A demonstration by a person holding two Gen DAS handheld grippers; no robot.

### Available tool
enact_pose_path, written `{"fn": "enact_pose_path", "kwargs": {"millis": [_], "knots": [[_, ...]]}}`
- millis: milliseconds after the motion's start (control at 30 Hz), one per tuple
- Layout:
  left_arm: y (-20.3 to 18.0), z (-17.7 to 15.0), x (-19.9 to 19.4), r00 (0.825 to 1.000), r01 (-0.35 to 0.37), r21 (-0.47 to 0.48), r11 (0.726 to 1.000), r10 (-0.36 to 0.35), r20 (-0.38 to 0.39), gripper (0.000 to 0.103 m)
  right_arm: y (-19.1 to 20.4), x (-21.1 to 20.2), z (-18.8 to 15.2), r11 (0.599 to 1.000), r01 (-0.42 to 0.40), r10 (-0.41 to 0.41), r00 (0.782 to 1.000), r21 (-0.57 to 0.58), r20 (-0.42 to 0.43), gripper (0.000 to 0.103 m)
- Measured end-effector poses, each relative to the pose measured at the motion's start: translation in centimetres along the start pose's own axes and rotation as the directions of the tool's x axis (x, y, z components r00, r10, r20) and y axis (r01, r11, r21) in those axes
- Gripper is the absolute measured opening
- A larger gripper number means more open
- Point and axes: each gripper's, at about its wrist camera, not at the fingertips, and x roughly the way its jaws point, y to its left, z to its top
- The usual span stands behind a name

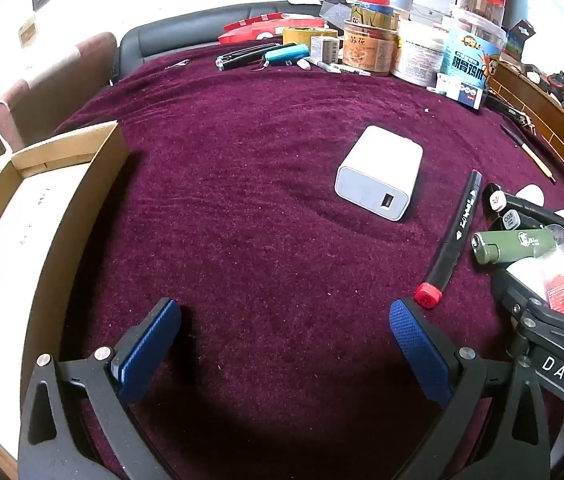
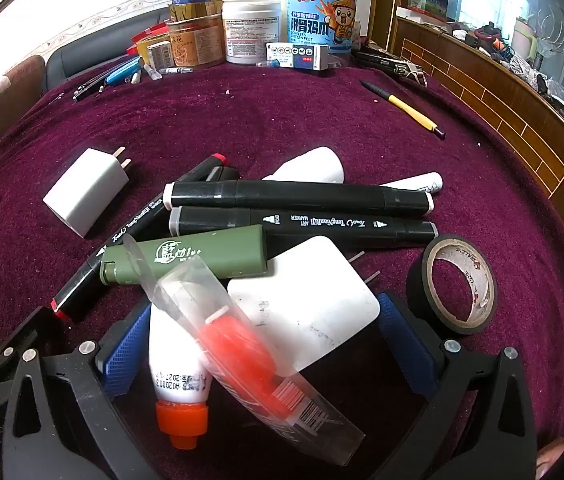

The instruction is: Organize rigid objects

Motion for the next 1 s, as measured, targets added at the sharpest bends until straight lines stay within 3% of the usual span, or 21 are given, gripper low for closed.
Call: {"fn": "enact_pose_path", "kwargs": {"millis": [1000], "knots": [[0.68,0.03,0.18,1.0,0.004,-0.003,1.0,-0.004,0.0,0.102,0.04,-0.03,-0.03,1.0,-0.001,0.001,1.0,-0.001,-0.001,0.103]]}}
